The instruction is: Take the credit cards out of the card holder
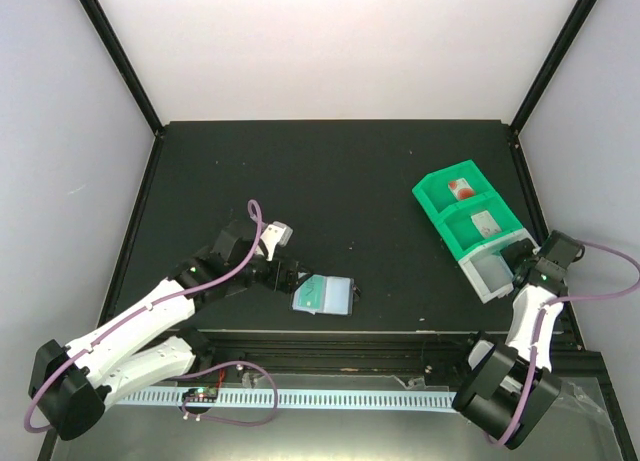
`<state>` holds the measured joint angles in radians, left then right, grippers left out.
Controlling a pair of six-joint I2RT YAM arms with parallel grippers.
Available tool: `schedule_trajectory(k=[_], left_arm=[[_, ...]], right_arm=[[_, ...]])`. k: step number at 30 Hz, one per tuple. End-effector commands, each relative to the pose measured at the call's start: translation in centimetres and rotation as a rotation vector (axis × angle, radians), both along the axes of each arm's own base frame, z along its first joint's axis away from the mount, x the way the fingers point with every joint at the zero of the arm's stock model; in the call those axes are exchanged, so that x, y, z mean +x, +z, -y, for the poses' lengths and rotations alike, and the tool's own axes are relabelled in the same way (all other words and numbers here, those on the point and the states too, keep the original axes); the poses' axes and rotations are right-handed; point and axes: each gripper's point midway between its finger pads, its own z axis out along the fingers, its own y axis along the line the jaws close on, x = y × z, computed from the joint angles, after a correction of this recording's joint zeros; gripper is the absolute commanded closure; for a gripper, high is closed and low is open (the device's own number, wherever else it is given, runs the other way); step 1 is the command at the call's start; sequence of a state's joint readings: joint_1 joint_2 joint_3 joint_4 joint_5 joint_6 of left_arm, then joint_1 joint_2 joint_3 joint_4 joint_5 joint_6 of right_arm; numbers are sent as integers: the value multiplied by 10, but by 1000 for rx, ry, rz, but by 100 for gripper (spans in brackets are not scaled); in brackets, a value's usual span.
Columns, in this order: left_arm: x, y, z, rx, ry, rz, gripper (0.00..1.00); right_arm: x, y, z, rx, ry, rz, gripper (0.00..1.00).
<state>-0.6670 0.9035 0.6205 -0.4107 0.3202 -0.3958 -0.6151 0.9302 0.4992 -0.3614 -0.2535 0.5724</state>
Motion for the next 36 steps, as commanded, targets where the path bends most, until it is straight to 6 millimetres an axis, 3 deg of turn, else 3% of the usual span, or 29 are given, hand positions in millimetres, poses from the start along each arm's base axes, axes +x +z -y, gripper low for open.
schedule_trajectory(k=[1, 11, 24, 32, 36], left_arm=[[3, 11, 3, -22, -16, 29, 1], [5, 13, 1, -27, -5, 33, 1], [4, 12, -1, -15, -6, 24, 1], [2, 9, -2, -14, -7, 9, 1], [3, 8, -2, -9, -4, 11, 1]], right_arm=[[10, 9, 8, -41, 4, 81, 99], [18, -10, 22, -60, -17, 75, 99], [-3, -30, 43, -104, -140, -74, 79], [-23, -48, 63, -58, -306, -257, 72], [-27, -49, 63, -32, -331, -290, 70]])
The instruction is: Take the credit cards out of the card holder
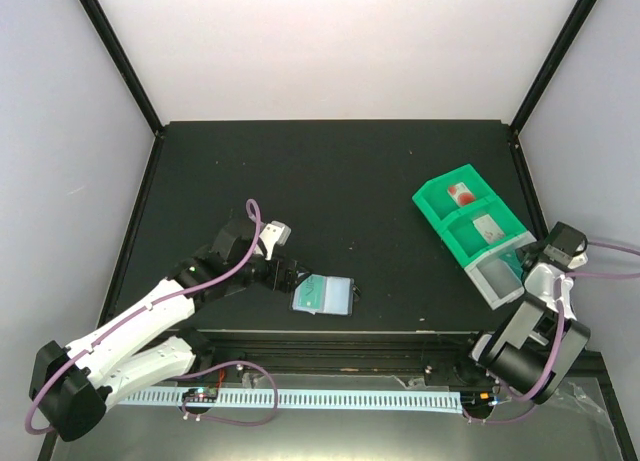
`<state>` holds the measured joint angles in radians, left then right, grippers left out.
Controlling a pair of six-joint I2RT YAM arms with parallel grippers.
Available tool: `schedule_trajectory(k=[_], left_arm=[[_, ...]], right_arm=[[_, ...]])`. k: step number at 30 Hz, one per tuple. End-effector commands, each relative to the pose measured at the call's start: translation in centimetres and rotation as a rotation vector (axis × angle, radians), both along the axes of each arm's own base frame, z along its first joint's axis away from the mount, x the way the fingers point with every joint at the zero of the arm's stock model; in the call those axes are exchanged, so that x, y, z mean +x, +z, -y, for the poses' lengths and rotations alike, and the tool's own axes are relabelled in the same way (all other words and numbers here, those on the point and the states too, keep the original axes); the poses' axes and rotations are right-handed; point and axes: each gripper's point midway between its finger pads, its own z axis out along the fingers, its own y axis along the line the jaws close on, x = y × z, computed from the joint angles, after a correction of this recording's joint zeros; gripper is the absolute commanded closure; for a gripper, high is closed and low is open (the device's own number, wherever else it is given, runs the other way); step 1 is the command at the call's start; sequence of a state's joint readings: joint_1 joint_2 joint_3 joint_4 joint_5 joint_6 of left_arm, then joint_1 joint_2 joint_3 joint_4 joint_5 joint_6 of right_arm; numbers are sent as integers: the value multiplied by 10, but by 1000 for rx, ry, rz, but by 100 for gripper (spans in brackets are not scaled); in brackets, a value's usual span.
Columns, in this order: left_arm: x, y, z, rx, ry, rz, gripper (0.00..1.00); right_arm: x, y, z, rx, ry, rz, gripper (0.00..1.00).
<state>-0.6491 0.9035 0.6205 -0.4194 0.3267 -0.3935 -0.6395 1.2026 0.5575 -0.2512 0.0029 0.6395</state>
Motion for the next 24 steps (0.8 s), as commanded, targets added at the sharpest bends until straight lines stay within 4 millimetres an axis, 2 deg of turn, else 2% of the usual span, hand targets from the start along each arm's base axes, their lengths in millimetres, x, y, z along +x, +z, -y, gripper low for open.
schedule_trajectory(k=[1, 11, 18, 20, 24], left_arm=[[1, 10, 1, -10, -12, 20, 1], [12, -7, -9, 48, 87, -56, 1], [13, -14, -11, 99, 78, -83, 1], [13, -13, -12, 103, 74, -78, 1], [11, -10, -13, 104, 70, -68, 1]], right_arm=[[-23, -10, 1, 34, -93, -102, 69], [-22, 21, -8, 67, -129, -1, 54], [-31, 46, -5, 53, -190, -32, 50], [-24, 56, -11, 46, -149, -17, 50], [-4, 72, -44, 14, 25, 30, 50]])
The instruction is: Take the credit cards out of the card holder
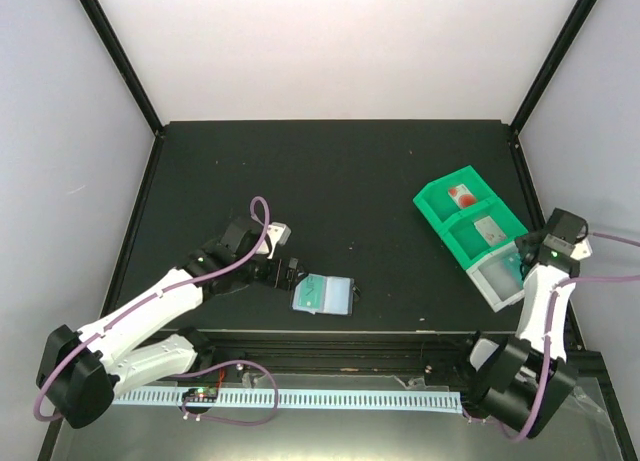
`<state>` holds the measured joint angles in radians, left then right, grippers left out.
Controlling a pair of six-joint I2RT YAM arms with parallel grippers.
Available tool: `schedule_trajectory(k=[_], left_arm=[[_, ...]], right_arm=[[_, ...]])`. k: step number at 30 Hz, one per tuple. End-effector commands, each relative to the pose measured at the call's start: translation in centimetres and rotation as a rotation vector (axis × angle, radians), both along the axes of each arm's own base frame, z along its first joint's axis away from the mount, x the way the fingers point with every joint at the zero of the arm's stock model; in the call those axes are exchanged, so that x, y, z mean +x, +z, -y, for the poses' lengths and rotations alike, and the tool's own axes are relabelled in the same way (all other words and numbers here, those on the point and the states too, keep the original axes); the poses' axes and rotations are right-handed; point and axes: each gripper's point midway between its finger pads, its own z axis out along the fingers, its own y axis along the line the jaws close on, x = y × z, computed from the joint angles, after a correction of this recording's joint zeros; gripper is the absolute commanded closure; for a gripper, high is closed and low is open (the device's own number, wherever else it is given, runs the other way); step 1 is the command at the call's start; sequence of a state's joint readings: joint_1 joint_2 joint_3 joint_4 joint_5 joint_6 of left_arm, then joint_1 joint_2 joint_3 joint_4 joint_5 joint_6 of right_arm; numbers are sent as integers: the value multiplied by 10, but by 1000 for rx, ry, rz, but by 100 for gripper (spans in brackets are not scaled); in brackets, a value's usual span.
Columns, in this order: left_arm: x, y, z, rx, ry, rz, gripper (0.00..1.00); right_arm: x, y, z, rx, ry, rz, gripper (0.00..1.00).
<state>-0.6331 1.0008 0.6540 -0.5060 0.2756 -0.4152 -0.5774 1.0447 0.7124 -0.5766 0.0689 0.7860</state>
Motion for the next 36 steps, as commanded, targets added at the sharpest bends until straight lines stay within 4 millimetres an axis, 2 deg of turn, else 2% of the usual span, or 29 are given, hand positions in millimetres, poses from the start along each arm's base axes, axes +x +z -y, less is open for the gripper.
schedule_trajectory(k=[1, 4, 9, 18, 21, 24, 27, 30, 34, 36], left_arm=[[5, 19, -1, -7, -3, 47, 1], [3, 17, 1, -18, -14, 38, 1], [-3, 9, 8, -69, -36, 8, 4], [-5, -3, 23, -195, -19, -39, 12], [-1, -4, 30, -240, -19, -37, 14], [6, -15, 29, -238, 21, -37, 17], [12, -34, 25, -209, 70, -51, 26], [13, -49, 25, -188, 88, -90, 31], [11, -65, 22, -165, 107, -118, 37], [9, -74, 21, -160, 113, -136, 47]], right_arm=[[10, 17, -34, -29, 150, 16, 50], [18, 19, -61, -23, 292, 37, 50], [29, 24, -123, 37, 594, 178, 51], [13, 27, -211, 142, 948, 337, 50], [4, 32, -234, 188, 1037, 398, 50], [-2, 30, -245, 168, 1071, 383, 51], [-8, 20, -263, 213, 1132, 361, 51], [-15, 14, -287, 273, 1208, 359, 51], [-22, 21, -315, 285, 1309, 403, 51], [-25, 24, -328, 287, 1362, 428, 50]])
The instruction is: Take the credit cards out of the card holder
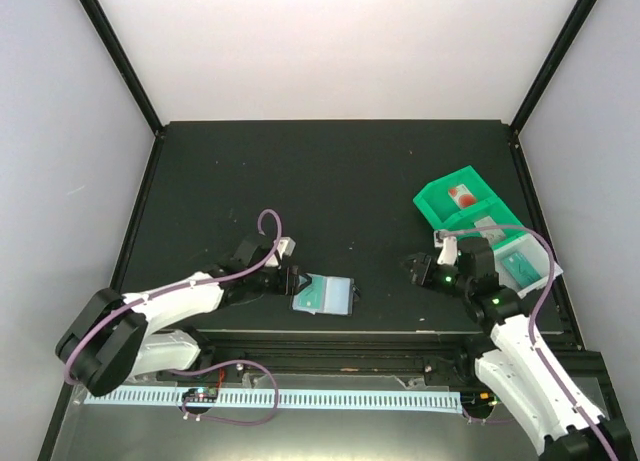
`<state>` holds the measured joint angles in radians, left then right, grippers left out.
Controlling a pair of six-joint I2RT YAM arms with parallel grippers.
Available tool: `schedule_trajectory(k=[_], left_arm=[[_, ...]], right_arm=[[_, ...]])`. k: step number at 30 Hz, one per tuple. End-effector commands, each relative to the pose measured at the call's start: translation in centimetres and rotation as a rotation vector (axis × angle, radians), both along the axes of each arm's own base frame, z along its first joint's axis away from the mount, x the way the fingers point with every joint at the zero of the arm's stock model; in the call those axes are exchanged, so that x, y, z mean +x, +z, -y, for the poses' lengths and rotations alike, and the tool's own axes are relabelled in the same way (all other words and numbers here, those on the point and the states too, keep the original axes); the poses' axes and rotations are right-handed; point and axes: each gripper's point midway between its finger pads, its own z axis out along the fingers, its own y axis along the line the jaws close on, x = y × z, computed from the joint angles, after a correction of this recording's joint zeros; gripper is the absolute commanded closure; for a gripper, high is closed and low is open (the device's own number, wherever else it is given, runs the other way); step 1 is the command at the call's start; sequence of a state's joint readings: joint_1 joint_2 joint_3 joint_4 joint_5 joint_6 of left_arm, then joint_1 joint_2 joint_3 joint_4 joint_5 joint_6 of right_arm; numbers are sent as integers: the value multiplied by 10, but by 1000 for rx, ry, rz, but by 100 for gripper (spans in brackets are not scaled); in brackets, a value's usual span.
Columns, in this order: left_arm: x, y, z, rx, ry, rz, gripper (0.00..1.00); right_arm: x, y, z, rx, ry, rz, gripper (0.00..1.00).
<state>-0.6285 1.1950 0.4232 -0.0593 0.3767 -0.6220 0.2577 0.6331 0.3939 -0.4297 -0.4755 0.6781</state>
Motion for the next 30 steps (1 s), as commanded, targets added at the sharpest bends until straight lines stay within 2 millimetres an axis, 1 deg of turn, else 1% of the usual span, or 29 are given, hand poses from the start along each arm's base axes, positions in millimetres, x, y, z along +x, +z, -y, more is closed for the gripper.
schedule_trajectory(k=[1, 3, 7, 14, 17, 19, 21, 22, 24, 25, 28, 30], left_arm=[[5, -7, 2, -24, 31, 6, 52], [-1, -17, 4, -33, 25, -27, 58], [-12, -30, 9, -28, 13, -71, 63], [-23, -34, 23, -61, 6, -115, 74], [-29, -35, 27, -67, 15, -137, 76], [-33, -30, 30, -76, 19, -146, 74], [-34, -22, 33, -90, 31, -144, 71], [-34, -14, 34, -110, 38, -132, 68], [-33, -6, 33, -121, 64, -133, 61], [-31, -3, 32, -124, 74, -128, 59], [-30, 11, 36, -156, 61, -98, 59], [-31, 20, 43, -188, 26, -70, 63]], right_arm=[[0, 21, -28, 51, 94, 104, 50], [-4, 19, -38, 40, 141, 116, 50], [-8, 13, -51, 48, 184, 110, 50], [-17, 1, -71, 50, 237, 81, 50], [-22, -4, -82, 49, 259, 65, 50], [-26, -5, -90, 61, 282, 65, 51], [-29, -6, -97, 64, 303, 60, 51], [-30, -7, -101, 63, 311, 57, 51], [-33, -6, -109, 64, 336, 58, 51], [-34, -6, -114, 64, 348, 58, 51], [-38, -7, -127, 54, 377, 64, 52], [-39, -11, -132, 40, 386, 56, 54]])
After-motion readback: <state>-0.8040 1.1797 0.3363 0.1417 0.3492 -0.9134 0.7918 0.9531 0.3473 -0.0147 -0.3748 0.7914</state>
